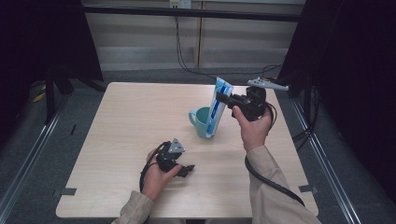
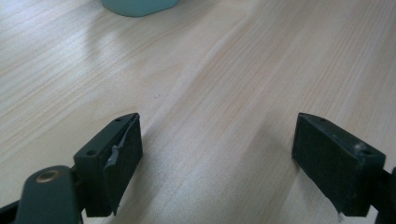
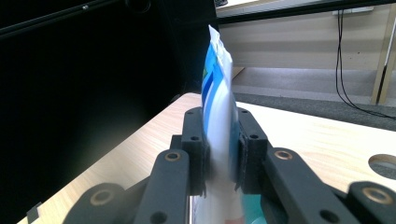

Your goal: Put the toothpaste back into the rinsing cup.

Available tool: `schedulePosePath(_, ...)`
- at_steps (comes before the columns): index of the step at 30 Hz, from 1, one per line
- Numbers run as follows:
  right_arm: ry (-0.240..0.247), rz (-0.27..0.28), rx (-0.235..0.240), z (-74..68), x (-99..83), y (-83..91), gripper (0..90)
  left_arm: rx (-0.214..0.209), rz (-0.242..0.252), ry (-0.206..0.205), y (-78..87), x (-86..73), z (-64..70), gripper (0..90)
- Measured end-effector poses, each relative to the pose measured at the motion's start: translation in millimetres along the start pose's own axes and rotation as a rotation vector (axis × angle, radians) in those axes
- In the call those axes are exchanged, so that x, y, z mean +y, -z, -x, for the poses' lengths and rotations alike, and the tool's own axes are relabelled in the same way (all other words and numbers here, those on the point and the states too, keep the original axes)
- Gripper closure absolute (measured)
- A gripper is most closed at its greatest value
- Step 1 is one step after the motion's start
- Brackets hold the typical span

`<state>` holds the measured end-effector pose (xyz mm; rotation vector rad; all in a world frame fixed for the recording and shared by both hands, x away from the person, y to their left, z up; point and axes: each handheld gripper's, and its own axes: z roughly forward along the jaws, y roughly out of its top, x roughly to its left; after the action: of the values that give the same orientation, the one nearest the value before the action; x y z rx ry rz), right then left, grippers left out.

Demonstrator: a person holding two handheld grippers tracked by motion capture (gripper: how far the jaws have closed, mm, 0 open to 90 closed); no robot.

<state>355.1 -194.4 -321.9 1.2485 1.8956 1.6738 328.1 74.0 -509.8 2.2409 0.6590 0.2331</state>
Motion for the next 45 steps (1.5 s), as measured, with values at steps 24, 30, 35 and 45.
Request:
schedulePosePath(24, 0.026, 0.028, -0.04, -0.4, 21.9, -12.5, 77.0, 0.001, -0.009, -0.021, -0.3, 0.2, 0.7, 14.5)
schedulePosePath(30, 0.035, 0.031, -0.056, 2.3, 26.8, -15.8, 77.0, -0.002, -0.008, -0.02, -0.4, 0.2, 1.0, 14.5)
schedulePosePath(35, 0.034, 0.032, -0.068, 5.3, 28.4, -18.3, 77.0, -0.003, -0.003, -0.017, -0.7, 0.1, 1.3, 14.5)
schedulePosePath(45, 0.036, 0.049, -0.086, 8.0, 34.3, -23.6, 77.1, -0.007, -0.004, -0.02, -0.7, 0.1, 1.4, 14.5)
